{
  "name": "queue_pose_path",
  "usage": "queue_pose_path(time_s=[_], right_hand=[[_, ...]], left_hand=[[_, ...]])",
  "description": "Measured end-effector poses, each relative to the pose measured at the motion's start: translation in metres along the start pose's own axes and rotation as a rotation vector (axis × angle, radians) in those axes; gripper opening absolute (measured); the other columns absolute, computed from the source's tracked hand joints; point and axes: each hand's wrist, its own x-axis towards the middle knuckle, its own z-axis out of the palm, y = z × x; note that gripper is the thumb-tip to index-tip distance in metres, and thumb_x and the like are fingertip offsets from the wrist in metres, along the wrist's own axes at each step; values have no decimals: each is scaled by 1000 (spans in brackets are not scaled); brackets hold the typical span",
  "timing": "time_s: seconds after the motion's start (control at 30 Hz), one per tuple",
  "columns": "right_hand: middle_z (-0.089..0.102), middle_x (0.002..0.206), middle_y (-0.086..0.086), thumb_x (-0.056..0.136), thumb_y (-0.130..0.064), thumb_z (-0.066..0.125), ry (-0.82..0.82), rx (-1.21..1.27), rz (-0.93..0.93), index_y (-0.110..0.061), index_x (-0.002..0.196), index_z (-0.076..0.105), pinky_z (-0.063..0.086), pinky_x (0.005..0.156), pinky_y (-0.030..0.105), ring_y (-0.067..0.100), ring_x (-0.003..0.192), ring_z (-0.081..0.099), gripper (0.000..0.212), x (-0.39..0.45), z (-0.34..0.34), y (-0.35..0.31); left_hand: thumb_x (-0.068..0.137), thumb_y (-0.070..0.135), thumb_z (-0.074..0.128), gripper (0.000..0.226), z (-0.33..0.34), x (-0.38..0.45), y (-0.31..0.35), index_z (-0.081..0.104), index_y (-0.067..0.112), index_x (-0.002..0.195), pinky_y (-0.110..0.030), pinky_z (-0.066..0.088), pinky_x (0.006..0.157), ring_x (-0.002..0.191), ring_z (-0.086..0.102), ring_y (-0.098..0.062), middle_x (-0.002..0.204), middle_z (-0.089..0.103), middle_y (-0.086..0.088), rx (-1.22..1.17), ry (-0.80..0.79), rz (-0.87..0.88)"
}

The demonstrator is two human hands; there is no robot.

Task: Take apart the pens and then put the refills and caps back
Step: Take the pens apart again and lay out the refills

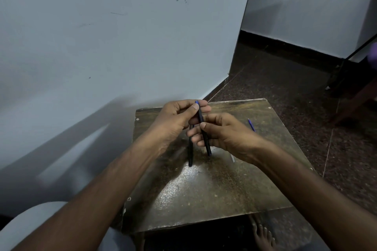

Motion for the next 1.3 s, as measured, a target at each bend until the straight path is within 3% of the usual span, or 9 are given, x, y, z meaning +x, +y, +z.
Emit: queue_pose_path(time_s=[0.37,0.47,0.57,0.7,0.77,0.83,0.93,1.13,1.3], right_hand=[[84,96,21,97,1,74,131,-46,4,6,111,79,69,86,47,28,83,83,15,0,-1,-2],[85,89,18,93,-1,81,228,-156,-25,3,103,82,70,79,49,28,78,84,10,-4,7,-3],[84,80,15,83,-9,93,350,-274,-63,0,96,81,70,72,49,31,77,85,20,-8,11,-3],[83,76,14,77,-14,98,354,-258,-82,-1,91,78,69,65,44,29,74,84,27,-11,13,-3],[83,77,15,76,-16,98,366,-247,-80,-3,89,79,68,64,42,30,75,84,27,-9,13,-4],[83,80,17,77,-16,97,384,-238,-60,-3,90,80,66,62,40,31,76,84,25,-7,12,-3],[82,79,19,79,-16,97,397,-252,-51,1,92,79,65,62,39,32,75,84,27,-5,12,-1],[79,70,7,75,-18,100,374,-351,-101,-9,86,80,62,58,32,23,70,82,25,-6,15,4],[78,68,7,74,-19,101,444,-275,-63,-3,87,75,62,57,35,23,67,81,33,-4,12,1]], left_hand=[[105,15,70,18,3,-2,4,86,23,100,-22,63,69,76,77,-8,97,87,-1,106,96,86],[101,20,76,13,4,-2,-3,87,26,97,-34,65,93,92,82,-11,98,88,-2,158,150,91],[90,39,87,14,4,-3,-3,90,25,92,-37,60,103,91,82,-5,92,88,2,226,186,99],[66,79,86,50,-1,1,1,82,30,70,-33,57,89,74,73,0,74,80,13,320,188,7],[72,86,76,54,2,2,2,87,35,84,-42,54,107,103,76,-3,99,84,14,290,84,-67],[88,68,75,41,7,0,3,87,33,107,-51,50,117,126,74,-16,121,84,6,174,-6,-79],[98,29,80,21,7,-2,-1,84,26,119,-48,57,112,115,80,-13,114,86,2,195,0,0],[50,78,93,76,9,-3,-4,80,27,104,-23,61,71,75,79,1,75,82,13,303,170,-17],[103,44,71,26,4,-3,2,77,28,121,-31,50,97,109,77,2,111,86,13,278,30,-16]])
